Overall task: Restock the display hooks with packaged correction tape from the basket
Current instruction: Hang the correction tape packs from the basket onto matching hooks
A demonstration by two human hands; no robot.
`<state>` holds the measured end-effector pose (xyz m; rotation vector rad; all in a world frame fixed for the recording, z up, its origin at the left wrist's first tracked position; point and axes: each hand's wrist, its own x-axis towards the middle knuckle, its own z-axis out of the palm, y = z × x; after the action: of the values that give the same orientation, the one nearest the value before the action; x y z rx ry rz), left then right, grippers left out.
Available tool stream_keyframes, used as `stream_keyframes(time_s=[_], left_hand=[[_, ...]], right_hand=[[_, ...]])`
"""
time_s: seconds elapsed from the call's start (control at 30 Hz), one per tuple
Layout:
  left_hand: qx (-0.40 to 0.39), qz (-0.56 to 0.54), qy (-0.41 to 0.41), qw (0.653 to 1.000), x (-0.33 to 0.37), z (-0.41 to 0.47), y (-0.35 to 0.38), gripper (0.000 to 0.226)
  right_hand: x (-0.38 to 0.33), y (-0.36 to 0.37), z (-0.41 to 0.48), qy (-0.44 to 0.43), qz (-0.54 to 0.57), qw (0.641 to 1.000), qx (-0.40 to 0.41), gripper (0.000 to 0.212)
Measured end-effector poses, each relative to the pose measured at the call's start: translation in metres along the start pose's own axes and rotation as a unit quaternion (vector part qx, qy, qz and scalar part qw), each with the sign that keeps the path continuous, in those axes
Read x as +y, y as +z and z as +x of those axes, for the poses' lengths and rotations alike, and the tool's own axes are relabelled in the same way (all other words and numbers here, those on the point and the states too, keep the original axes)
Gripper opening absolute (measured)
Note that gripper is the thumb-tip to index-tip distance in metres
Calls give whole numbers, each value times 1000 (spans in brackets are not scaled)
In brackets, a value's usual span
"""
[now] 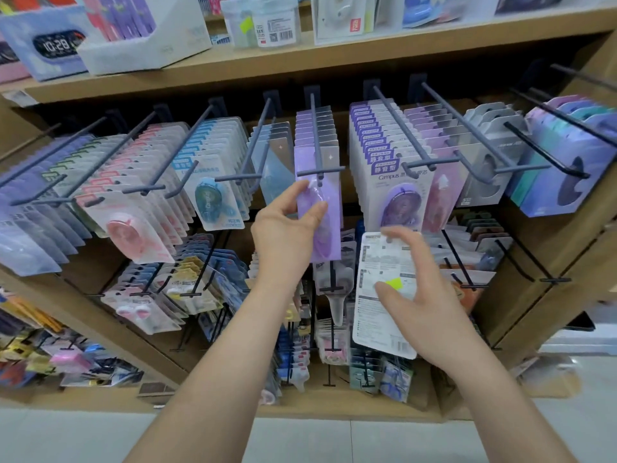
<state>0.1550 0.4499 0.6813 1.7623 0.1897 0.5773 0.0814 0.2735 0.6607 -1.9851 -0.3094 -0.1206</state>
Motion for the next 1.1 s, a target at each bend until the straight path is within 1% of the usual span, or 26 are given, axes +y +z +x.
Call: stream_keyframes(time_s=[0.1, 0.13, 0.17, 0.2, 0.23, 0.3, 0.33, 0.37, 0.4, 0.43, 0.47, 0.5, 0.53, 0.57, 0.6, 0.67, 0.7, 0.73, 0.77, 0.83, 0.9, 0.93, 0.97, 1.03, 1.07, 1.1], left_hand=[[11, 49, 20, 999, -4, 17, 12, 36], [12, 67, 19, 997, -5, 20, 15, 35], [10, 83, 19, 996, -4, 20, 16, 35], [5, 96, 19, 995, -4, 20, 16, 35], [-2, 108, 23, 994, -3, 16, 14, 35], [-11, 133, 38, 990, -1, 3, 7, 36], [-12, 137, 41, 990, 2, -7, 2, 33], [-17, 129, 40, 991, 6, -18, -2, 24], [-42, 99, 30, 994, 11, -31, -5, 14], [-88, 57, 10, 994, 19, -46, -8, 16], [-143, 12, -22, 989, 27, -59, -9, 25], [-189, -15, -52, 980, 32, -70, -8, 34], [-210, -19, -70, 975, 35, -77, -7, 41], [-214, -12, -79, 974, 35, -81, -7, 45], [-208, -13, -91, 974, 38, -83, -8, 42], [-187, -41, -117, 974, 44, -81, -11, 18], [-181, -43, -118, 975, 44, -80, -13, 17], [-178, -35, -120, 976, 45, -80, -15, 24], [-177, -34, -116, 977, 43, -80, -18, 31], [-159, -44, -112, 980, 41, -80, -22, 39], [-135, -58, -108, 983, 39, -79, -24, 36], [-121, -68, -109, 984, 39, -78, -26, 32], [-111, -77, -105, 985, 38, -77, -26, 30], [-102, -95, -104, 985, 39, -77, -27, 30], [-103, -102, -106, 984, 40, -77, -27, 30], [-104, -107, -107, 983, 39, -77, -27, 29]], right_hand=[[1, -5, -1, -17, 44, 999, 27, 91], [1, -5, -1, -12, 66, 997, 35, 95], [0, -6, -1, -2, 87, 995, 40, 95], [0, -7, -1, 8, 103, 994, 42, 90], [1, -8, -1, 19, 117, 992, 47, 80], [1, -8, 0, 31, 123, 990, 57, 51], [2, -7, -1, 30, 111, 992, 59, 43], [3, -6, -2, 24, 94, 993, 62, 37], [6, -4, -2, 12, 70, 995, 65, 31], [6, -2, -1, -11, 36, 997, 69, 22], [6, 0, 0, -49, -15, 996, 74, 20], [6, 3, 0, -94, -70, 990, 74, 26], [6, 5, 1, -131, -120, 982, 67, 37], [7, 7, 3, -153, -158, 974, 59, 44], [7, 8, 4, -163, -181, 968, 56, 47], [8, 8, 4, -172, -197, 964, 50, 53], [9, 7, 2, -177, -186, 966, 42, 55], [9, 6, 1, -179, -170, 968, 34, 58], [9, 4, 0, -172, -152, 973, 20, 65], [5, -3, -3, -130, -113, 985, -14, 82], [7, -11, -4, -83, -86, 993, -10, 88], [9, -16, -4, -52, -68, 996, -5, 88], [10, -21, -3, -19, -33, 999, -12, 83], [14, -28, -3, 39, 82, 995, -42, 60], [16, -30, -3, 51, 127, 989, -50, 48], [17, -31, -3, 55, 142, 987, -49, 38]])
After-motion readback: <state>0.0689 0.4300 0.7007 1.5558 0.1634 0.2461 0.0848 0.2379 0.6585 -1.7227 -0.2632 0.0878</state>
